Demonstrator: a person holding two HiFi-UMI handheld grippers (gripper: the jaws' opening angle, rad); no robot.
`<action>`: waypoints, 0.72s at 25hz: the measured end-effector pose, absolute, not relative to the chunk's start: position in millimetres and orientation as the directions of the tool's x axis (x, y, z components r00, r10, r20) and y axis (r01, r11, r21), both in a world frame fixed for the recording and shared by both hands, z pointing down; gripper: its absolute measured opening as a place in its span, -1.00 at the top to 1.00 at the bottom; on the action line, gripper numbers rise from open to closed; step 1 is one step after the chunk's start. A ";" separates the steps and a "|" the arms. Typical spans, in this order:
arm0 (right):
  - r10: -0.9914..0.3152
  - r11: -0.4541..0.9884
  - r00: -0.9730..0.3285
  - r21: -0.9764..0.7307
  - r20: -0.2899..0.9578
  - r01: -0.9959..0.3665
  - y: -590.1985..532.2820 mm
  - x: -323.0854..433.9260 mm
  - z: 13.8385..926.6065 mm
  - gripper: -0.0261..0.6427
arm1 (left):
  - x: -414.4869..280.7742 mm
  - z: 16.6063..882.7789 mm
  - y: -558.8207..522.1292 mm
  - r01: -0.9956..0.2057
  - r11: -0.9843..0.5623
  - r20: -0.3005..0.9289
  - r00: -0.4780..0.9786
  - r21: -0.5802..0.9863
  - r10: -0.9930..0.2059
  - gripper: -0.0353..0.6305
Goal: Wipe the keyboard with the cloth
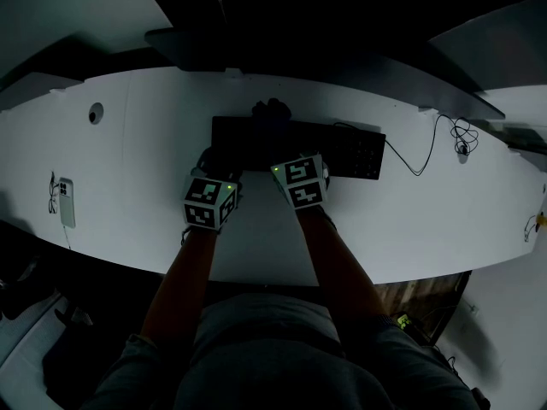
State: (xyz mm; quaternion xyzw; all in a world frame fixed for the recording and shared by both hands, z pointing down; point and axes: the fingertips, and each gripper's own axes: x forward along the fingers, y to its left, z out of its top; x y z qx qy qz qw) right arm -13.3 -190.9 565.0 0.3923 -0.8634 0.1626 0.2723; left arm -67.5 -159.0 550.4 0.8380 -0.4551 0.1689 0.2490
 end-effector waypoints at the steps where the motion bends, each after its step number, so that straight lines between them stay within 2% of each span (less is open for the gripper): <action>1: -0.589 0.641 -0.545 -0.066 0.597 -0.765 -190.6 -12.3 564.8 0.51 | -65.8 550.5 -158.8 -0.847 -0.462 0.511 0.529 0.264 -0.678 0.87; 18: -0.604 0.651 -0.528 -0.012 0.597 -0.759 -191.7 18.9 565.0 0.51 | -31.8 551.1 -163.2 -0.835 -0.486 0.519 0.544 0.257 -0.660 0.87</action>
